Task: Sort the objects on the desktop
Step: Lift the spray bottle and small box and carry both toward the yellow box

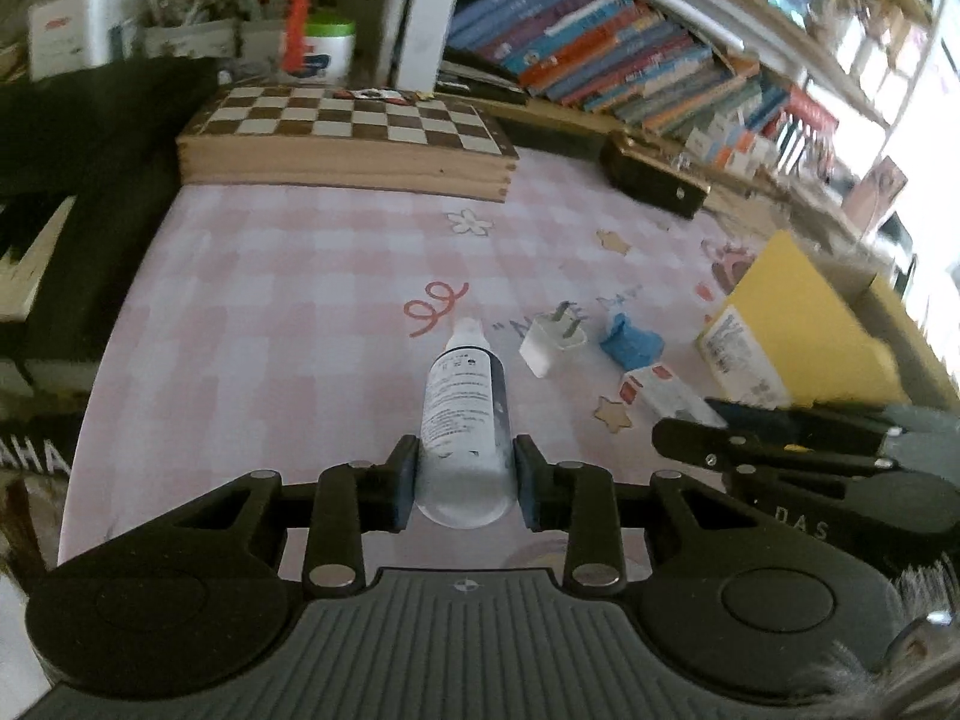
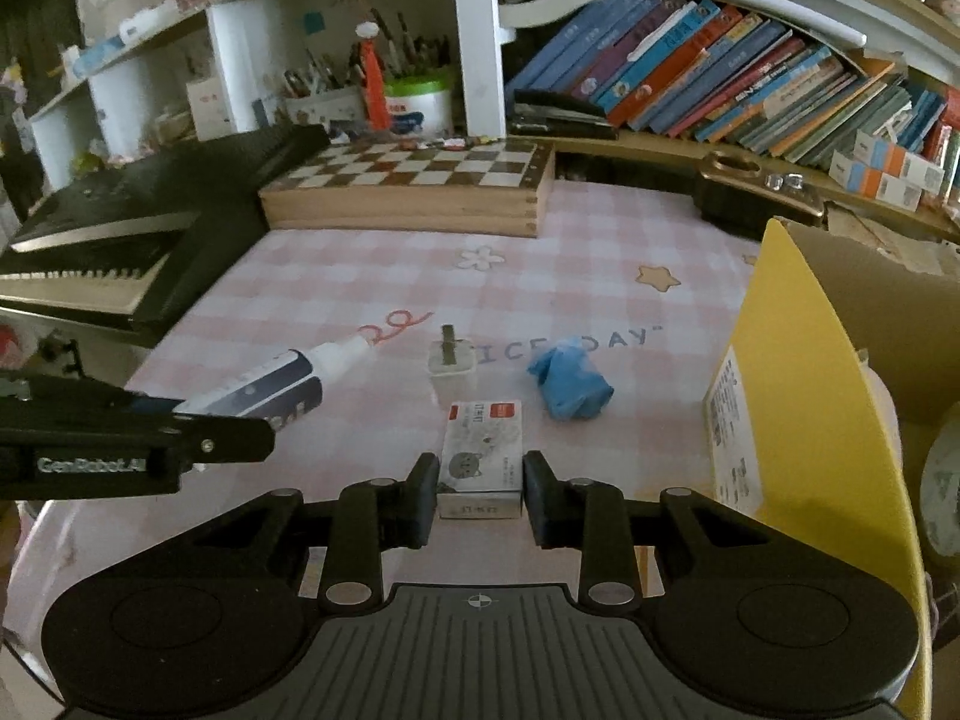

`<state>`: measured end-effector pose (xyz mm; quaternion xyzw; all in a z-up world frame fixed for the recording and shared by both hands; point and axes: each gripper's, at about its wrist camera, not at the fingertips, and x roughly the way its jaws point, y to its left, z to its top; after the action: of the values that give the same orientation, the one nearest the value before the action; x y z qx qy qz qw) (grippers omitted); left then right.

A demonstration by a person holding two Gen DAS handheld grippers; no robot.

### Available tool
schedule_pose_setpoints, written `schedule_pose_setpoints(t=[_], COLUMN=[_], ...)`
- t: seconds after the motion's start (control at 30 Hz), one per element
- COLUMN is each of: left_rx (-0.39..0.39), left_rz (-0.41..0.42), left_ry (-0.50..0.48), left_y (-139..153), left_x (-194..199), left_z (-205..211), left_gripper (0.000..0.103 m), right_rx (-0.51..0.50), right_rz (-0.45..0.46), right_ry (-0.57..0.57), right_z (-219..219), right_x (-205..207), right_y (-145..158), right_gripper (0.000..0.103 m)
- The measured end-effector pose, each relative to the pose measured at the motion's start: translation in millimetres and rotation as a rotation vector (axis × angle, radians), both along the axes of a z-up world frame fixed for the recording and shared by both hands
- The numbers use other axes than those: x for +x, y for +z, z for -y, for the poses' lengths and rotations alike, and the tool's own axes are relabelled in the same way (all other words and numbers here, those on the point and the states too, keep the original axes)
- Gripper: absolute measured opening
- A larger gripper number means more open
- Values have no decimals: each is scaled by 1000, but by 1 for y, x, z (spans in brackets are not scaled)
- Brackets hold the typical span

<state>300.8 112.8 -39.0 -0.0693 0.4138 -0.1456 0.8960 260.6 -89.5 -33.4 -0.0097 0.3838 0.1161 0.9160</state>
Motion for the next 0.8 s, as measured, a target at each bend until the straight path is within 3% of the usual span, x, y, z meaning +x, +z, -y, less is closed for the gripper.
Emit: schedule_pose_setpoints(t=[0.33,0.8], left_rx=[-128,-239], left_rz=[9,67], left_ry=[117,49], left_y=[27,60], left_x=[-40,-110], left_z=[-31,-34], left_gripper=[30,30], right_rx=[62,102], right_rz=[9,46], right_ry=[5,-60], right_z=[10,19], right_x=[-26,-96], right_y=[26,61], right_gripper=[30,30])
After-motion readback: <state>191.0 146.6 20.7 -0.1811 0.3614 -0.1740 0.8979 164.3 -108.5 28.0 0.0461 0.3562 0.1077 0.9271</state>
